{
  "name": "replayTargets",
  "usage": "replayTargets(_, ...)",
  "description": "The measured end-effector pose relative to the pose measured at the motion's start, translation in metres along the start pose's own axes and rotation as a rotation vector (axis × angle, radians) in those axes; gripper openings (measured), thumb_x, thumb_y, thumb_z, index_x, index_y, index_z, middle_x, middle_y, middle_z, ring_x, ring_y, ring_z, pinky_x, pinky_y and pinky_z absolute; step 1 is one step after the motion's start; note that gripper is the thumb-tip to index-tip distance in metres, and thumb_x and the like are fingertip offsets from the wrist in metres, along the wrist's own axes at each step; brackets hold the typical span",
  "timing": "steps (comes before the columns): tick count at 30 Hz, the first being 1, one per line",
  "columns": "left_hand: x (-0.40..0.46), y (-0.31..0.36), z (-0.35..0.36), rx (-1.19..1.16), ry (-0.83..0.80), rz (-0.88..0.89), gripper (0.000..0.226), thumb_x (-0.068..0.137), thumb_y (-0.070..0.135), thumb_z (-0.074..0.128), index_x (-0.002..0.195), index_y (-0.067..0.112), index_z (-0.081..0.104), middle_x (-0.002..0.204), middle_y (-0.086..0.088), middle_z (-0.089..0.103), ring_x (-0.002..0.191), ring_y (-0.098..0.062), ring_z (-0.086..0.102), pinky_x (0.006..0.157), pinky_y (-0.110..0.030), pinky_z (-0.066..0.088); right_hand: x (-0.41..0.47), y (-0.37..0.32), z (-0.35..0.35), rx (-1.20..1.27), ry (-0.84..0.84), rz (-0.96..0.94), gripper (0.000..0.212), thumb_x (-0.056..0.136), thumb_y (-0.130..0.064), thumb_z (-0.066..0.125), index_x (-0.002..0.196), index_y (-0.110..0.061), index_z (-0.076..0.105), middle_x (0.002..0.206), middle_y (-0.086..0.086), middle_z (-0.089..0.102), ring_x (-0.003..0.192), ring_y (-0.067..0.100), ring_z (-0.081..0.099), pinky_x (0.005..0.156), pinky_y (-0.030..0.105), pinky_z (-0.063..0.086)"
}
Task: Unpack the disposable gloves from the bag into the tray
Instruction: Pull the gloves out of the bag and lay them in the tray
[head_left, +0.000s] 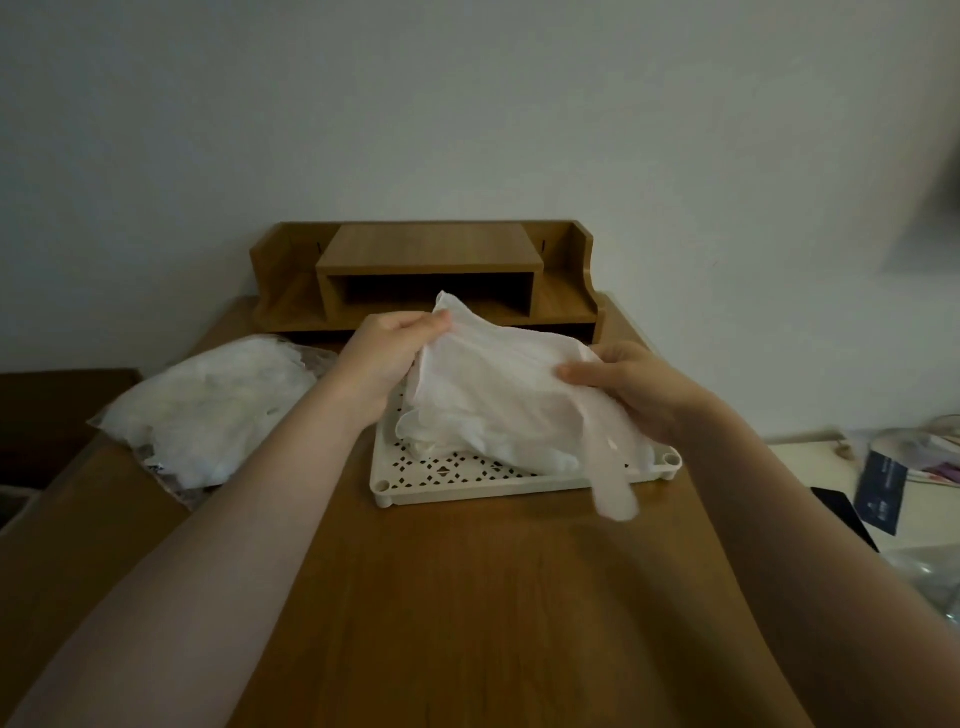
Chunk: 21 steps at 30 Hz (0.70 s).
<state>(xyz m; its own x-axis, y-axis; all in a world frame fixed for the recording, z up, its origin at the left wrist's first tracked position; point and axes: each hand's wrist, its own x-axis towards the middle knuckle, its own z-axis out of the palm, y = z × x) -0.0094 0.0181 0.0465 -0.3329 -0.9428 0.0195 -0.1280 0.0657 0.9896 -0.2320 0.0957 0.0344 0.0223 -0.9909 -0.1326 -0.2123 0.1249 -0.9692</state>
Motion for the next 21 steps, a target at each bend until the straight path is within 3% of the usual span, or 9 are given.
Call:
replayTargets(3, 0.011, -0.005, 0.001, 0.076, 0.044, -0.003, 0.013, 0.089, 0.029, 0.061, 0.089, 0.020, 0.070, 0.076, 0.012, 0.067, 0.072, -0.001, 0.058, 0.063, -0.019, 0.039, 0.009, 0.012, -0.013, 0.153, 0.029, 0.084, 0.021, 0.093, -0.022, 0.055, 0.097, -0.004, 0.067, 0.094, 0.010, 0.071, 0.083, 0.023, 0.070, 0.072, 0.032, 0.059)
replayTargets(5, 0.018, -0.006, 0.004, 0.102, -0.002, -0.006, 0.019, 0.091, 0.030, 0.060, 0.095, 0.015, 0.070, 0.054, 0.016, 0.059, 0.054, 0.001, 0.053, 0.057, -0.018, 0.039, 0.015, 0.016, -0.018, 0.179, 0.073, 0.101, 0.022, 0.094, -0.022, 0.054, 0.105, -0.008, 0.066, 0.101, 0.009, 0.071, 0.091, 0.023, 0.070, 0.077, 0.032, 0.059)
replayTargets(8, 0.032, -0.007, 0.012, 0.135, -0.027, 0.016, 0.023, 0.093, 0.030, 0.057, 0.076, 0.016, 0.065, 0.042, 0.013, 0.051, 0.040, 0.001, 0.048, 0.049, -0.015, 0.041, 0.025, 0.015, -0.027, 0.133, 0.188, 0.097, 0.023, 0.095, -0.027, 0.054, 0.111, -0.014, 0.065, 0.101, 0.004, 0.070, 0.091, 0.019, 0.069, 0.074, 0.030, 0.058)
replayTargets(10, 0.043, -0.007, 0.018, 0.165, -0.004, 0.057, 0.024, 0.093, 0.032, 0.057, 0.075, 0.017, 0.065, 0.052, 0.008, 0.060, 0.047, -0.003, 0.052, 0.055, -0.018, 0.043, 0.032, 0.012, -0.032, -0.039, 0.268, 0.054, 0.024, 0.098, -0.031, 0.049, 0.109, -0.017, 0.064, 0.096, 0.000, 0.068, 0.084, 0.014, 0.065, 0.065, 0.025, 0.054)
replayTargets(12, 0.056, -0.007, 0.027, 0.126, -0.015, 0.068, 0.020, 0.094, 0.031, 0.055, 0.091, 0.016, 0.068, 0.066, 0.005, 0.070, 0.057, -0.004, 0.061, 0.058, -0.018, 0.046, 0.044, 0.010, -0.039, -0.281, 0.386, -0.006, 0.026, 0.100, -0.032, 0.044, 0.108, -0.016, 0.063, 0.093, 0.001, 0.066, 0.081, 0.015, 0.063, 0.059, 0.023, 0.049)
replayTargets(14, 0.065, -0.006, 0.036, 0.064, -0.021, 0.068, 0.018, 0.096, 0.028, 0.053, 0.098, 0.018, 0.067, 0.077, 0.004, 0.073, 0.069, -0.006, 0.069, 0.061, -0.018, 0.050, 0.057, 0.008, -0.045, -0.489, 0.539, -0.084, 0.030, 0.101, -0.030, 0.041, 0.106, -0.011, 0.063, 0.093, 0.007, 0.066, 0.080, 0.022, 0.064, 0.056, 0.027, 0.051)
replayTargets(17, 0.076, -0.005, 0.043, 0.015, -0.037, 0.108, 0.023, 0.098, 0.024, 0.048, 0.110, 0.016, 0.066, 0.093, 0.004, 0.073, 0.085, -0.008, 0.070, 0.075, -0.021, 0.054, 0.065, 0.001, -0.054, -0.611, 0.735, -0.309, 0.030, 0.101, -0.024, 0.039, 0.088, -0.004, 0.057, 0.083, 0.016, 0.062, 0.073, 0.030, 0.062, 0.061, 0.038, 0.054)
replayTargets(19, 0.077, -0.009, 0.040, -0.007, -0.076, 0.107, 0.025, 0.100, 0.022, 0.044, 0.115, 0.016, 0.063, 0.099, 0.002, 0.072, 0.090, -0.009, 0.070, 0.082, -0.025, 0.053, 0.060, -0.001, -0.053, -0.736, 0.737, -0.461, 0.026, 0.102, -0.022, 0.037, 0.082, -0.008, 0.048, 0.075, 0.012, 0.057, 0.065, 0.026, 0.056, 0.056, 0.030, 0.043)
replayTargets(21, 0.073, -0.020, 0.033, -0.008, -0.119, 0.041, 0.031, 0.100, 0.026, 0.037, 0.114, 0.016, 0.063, 0.101, 0.000, 0.072, 0.091, -0.013, 0.070, 0.087, -0.030, 0.051, 0.055, 0.007, -0.048, -0.858, 0.627, -0.540, 0.022, 0.102, -0.021, 0.037, 0.084, -0.012, 0.047, 0.068, 0.001, 0.051, 0.056, 0.012, 0.049, 0.051, 0.020, 0.032)
